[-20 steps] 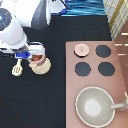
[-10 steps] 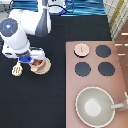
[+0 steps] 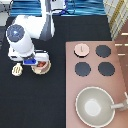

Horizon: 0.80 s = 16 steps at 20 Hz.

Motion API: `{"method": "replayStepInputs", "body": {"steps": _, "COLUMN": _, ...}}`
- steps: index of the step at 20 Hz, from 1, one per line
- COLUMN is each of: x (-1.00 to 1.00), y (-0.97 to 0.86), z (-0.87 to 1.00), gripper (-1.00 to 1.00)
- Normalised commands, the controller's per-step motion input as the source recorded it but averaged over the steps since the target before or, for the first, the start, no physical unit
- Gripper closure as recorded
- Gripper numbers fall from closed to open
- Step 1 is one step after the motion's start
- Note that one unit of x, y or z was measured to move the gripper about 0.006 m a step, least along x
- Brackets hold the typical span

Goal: Take the lid off the pot, put the pot on the plate, and use the tool to push the pot to the front of the table.

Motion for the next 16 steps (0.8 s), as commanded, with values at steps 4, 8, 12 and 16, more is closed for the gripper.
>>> {"method": "replayStepInputs", "body": {"steps": 4, "x": -0.48, "y": -0.54, "z": -0.06, "gripper": 1.0}}
{"method": "replayStepInputs", "body": {"steps": 8, "x": -0.17, "y": -0.53, "z": 0.0, "gripper": 1.0}}
{"method": "replayStepInputs", "body": {"steps": 12, "x": 0.0, "y": -0.12, "z": -0.07, "gripper": 1.0}}
{"method": "replayStepInputs", "body": {"steps": 16, "x": 0.01, "y": 0.28, "z": 0.0, "gripper": 1.0}}
